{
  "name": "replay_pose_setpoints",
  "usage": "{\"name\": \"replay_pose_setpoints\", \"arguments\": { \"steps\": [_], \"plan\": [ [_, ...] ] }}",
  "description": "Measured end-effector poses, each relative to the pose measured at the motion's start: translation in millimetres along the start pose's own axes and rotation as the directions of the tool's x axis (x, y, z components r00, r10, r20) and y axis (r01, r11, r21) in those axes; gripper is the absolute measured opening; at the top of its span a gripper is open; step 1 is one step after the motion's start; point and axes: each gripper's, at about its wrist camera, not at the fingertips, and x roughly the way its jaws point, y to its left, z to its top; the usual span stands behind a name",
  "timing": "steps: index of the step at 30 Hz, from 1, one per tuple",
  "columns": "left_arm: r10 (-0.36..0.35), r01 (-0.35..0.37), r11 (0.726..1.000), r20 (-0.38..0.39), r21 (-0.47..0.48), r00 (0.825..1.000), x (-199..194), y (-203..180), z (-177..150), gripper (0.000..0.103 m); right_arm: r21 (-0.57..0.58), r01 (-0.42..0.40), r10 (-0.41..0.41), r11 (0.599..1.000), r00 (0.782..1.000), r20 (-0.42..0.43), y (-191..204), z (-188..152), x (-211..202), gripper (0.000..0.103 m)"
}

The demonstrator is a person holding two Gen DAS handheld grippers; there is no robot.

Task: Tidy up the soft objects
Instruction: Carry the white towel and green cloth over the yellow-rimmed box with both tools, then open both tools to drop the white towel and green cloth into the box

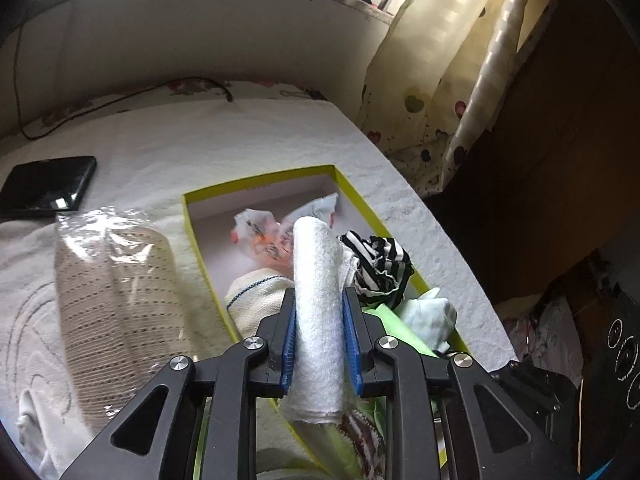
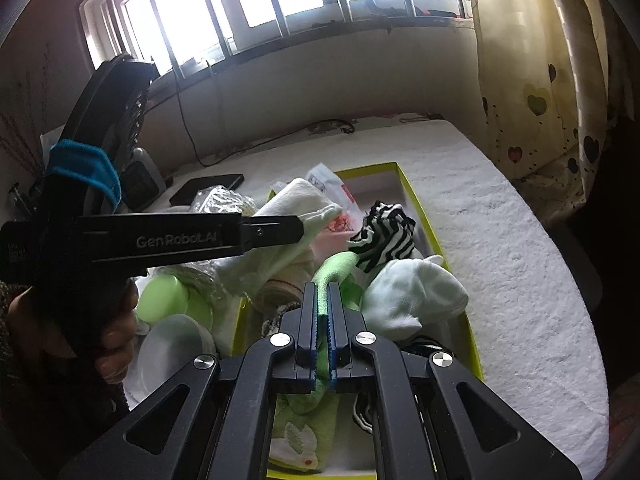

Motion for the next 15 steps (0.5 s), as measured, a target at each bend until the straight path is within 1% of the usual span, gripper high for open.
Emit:
{"name": "replay_pose_setpoints", "arguments": {
  "steps": [7,9,12,15],
  "plan": [
    [-0.009,0.009,1.000,-0.006,-0.003,1.000,7.4,-2.3,1.1,0.021,0.025,0.002,-0.002,1.000,1.000,-0.003,-4.5,-1.8,0.1,0.004],
    [-0.007,0.007,1.000,-0.006,0.002,1.000,7.9,-3.8,1.1,0.024,0.027,-0.003,0.003,1.000,1.000,0.002,-4.1,-2.9,-0.5,0.004],
    [-0.009,0.009,1.000,-0.008,0.007,1.000,9.2,-6.0,1.2,0.035,0.023,-0.004,0.004,1.000,1.000,0.006,-1.8,-3.2,-0.9,0.004],
    [-0.018,0.018,1.000,-0.006,0.010,1.000,8.3,-8.1,1.2,0.039,0.018,0.001,-0.002,1.000,1.000,0.008,-0.4,-3.0,-0.7,0.005]
  ]
}}
